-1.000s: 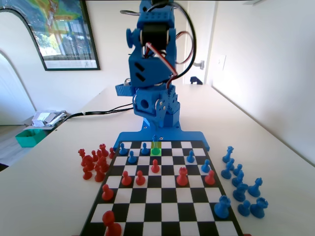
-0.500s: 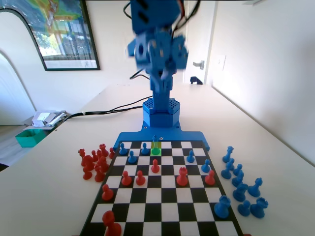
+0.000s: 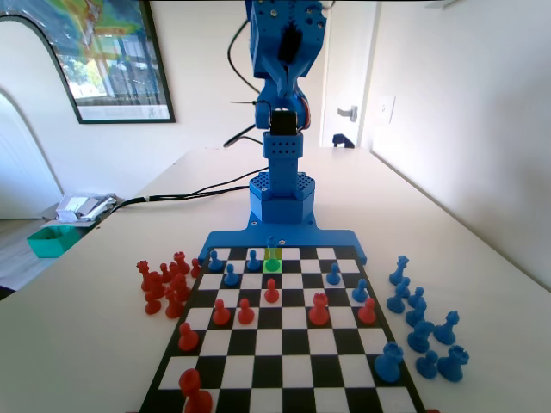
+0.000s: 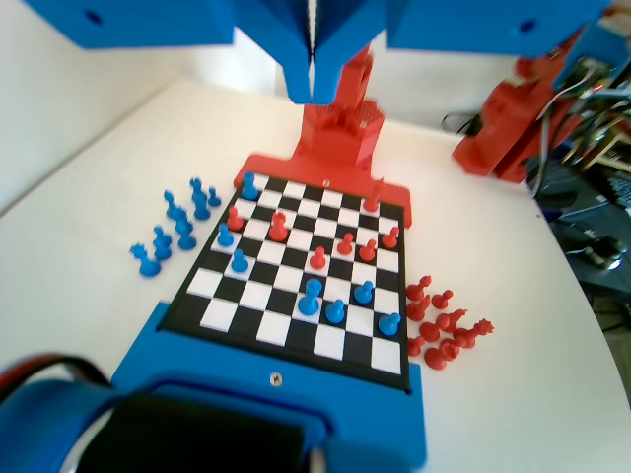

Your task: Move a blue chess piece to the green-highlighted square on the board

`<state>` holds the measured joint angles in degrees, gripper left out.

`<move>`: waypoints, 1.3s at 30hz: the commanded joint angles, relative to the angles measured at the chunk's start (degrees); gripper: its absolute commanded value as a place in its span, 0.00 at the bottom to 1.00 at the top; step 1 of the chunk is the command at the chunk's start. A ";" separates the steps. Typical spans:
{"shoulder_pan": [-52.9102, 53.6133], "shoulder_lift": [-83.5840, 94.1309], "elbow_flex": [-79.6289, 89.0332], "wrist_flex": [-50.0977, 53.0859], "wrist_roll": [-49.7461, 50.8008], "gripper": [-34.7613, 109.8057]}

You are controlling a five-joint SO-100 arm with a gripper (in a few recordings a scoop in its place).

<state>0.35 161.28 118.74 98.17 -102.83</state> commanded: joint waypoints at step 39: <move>1.76 13.80 6.24 -8.00 2.90 0.25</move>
<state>1.58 174.90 124.54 91.14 -99.32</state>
